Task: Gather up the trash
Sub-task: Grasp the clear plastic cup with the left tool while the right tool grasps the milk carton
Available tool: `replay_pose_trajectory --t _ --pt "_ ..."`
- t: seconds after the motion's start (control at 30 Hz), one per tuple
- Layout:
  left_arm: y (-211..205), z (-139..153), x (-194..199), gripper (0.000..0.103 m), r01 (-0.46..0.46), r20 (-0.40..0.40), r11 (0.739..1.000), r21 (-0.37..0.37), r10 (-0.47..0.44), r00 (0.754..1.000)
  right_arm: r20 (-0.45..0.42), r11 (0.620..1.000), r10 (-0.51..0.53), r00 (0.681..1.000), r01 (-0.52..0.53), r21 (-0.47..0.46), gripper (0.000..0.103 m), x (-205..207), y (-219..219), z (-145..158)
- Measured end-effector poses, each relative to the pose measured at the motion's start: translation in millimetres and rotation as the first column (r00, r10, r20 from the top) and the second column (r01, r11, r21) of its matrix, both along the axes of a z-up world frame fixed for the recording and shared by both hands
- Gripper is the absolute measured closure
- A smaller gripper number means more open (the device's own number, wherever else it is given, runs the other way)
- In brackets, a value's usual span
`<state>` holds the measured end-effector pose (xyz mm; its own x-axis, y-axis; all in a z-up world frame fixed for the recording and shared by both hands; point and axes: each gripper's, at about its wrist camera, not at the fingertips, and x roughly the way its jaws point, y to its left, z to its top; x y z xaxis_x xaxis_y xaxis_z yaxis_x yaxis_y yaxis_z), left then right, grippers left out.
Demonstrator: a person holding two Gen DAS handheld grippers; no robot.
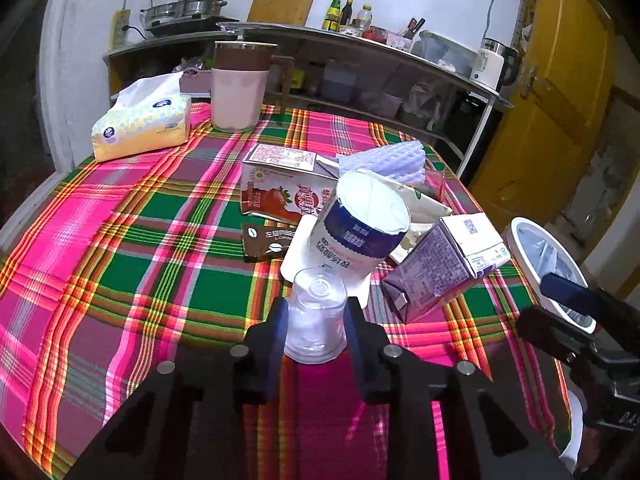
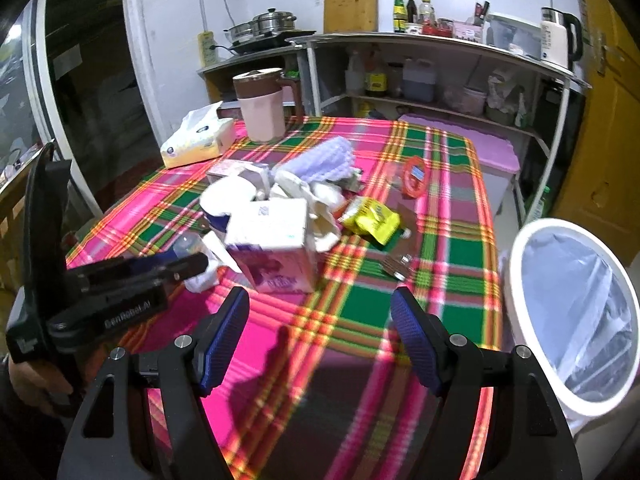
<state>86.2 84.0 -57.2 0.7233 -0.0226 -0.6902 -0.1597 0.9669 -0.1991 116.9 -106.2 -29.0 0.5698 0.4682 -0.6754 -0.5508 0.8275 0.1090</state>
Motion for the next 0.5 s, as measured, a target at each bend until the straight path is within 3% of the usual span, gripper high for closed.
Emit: replay_pose_trajectory --t 0.5 --pt "25.4 -1.5 -12.9 0.074 -0.017 0.023 0.999 -0.048 0.018 1.0 0.035 0.999 0.03 0.999 -0.029 -0.041 0.029 20.2 48.4 0.2"
